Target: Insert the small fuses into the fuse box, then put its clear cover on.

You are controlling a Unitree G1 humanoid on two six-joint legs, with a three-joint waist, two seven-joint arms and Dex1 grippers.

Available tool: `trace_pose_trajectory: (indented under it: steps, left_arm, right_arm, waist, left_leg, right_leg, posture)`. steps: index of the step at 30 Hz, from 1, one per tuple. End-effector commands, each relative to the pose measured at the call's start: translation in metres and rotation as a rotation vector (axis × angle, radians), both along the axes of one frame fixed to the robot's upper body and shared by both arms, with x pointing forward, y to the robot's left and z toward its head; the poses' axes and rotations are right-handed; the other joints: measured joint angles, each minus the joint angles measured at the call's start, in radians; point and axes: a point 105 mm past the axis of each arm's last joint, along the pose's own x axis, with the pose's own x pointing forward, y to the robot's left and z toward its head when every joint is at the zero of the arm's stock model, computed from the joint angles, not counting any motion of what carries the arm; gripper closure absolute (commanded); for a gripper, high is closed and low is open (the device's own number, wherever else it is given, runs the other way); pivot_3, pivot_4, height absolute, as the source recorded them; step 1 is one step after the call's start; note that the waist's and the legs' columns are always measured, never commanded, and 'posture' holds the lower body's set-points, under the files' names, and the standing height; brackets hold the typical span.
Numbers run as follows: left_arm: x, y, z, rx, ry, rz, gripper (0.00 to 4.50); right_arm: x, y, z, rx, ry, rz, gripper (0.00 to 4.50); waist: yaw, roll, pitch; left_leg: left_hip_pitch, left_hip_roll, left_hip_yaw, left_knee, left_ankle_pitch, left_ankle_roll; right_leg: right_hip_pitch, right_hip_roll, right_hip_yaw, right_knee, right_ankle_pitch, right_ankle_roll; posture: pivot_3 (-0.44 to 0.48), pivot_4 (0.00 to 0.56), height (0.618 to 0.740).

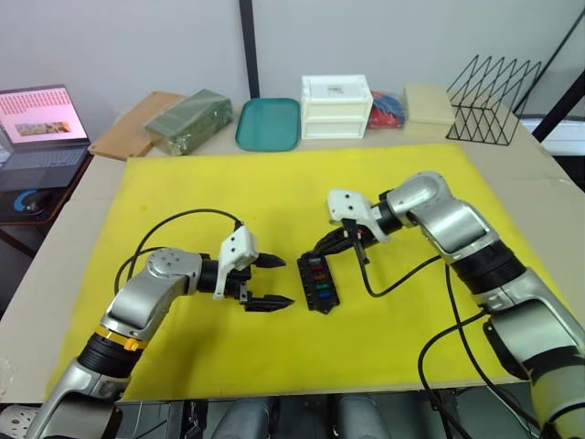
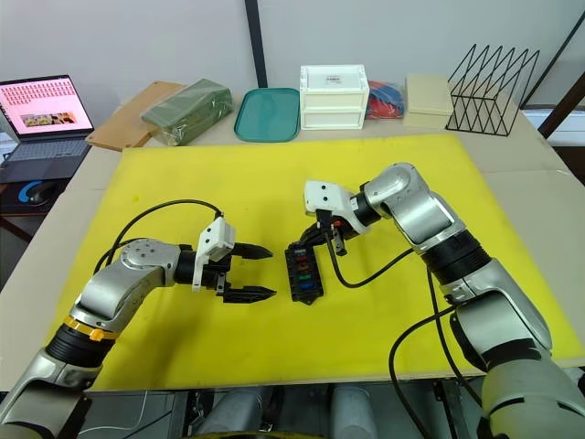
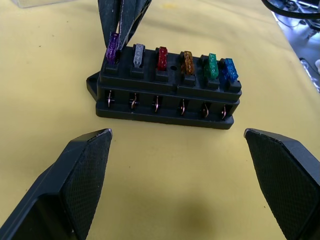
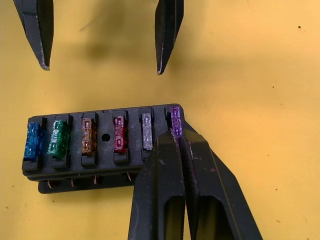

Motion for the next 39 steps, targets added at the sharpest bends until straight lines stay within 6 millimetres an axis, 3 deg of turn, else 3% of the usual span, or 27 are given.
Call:
trace_pose_trajectory:
  steps: [1,12,23,39]
  left_arm:
    - [-0.003,-0.002,0.004,0.006,-0.035,-0.018,0.04]
    - [-0.005,-0.003,0.003,0.013,-0.037,-0.020,0.04]
    - [-0.005,-0.002,0.002,0.014,-0.038,-0.019,0.04]
    - [-0.006,-0.003,0.002,0.016,-0.041,-0.023,0.04]
  right_arm:
    - [0.000,-0.002,-0.004,-0.019,-0.012,0.006,4.50]
    - [0.003,-0.010,-0.013,-0.087,-0.002,0.005,4.50]
    - [0.001,-0.001,0.012,0.000,-0.020,0.053,4.50]
    - [-0.005,0.004,0.027,-0.002,-0.051,0.126,4.50]
  waist:
    - [0.000,0.000,0.000]
    - [0.000,0.000,0.000]
    - [0.000,0.000,0.000]
    - [-0.001,0.000,0.000]
  left_leg:
    - [0.000,0.000,0.000,0.000,0.000,0.000]
    - [0.000,0.000,0.000,0.000,0.000,0.000]
    - [0.000,0.000,0.000,0.000,0.000,0.000]
    - [0.000,0.000,0.000,0.000,0.000,0.000]
  right_leg:
    - [0.000,0.000,0.000,0.000,0.000,0.000]
    - [0.000,0.000,0.000,0.000,0.000,0.000]
    - [0.000,0.000,0.000,0.000,0.000,0.000]
    - [0.000,0.000,0.000,0.000,0.000,0.000]
  posture:
    - [0.000,0.150,0.740]
    - [0.000,0.150,0.740]
    - [0.000,0.150,0.740]
    - [0.000,0.150,0.740]
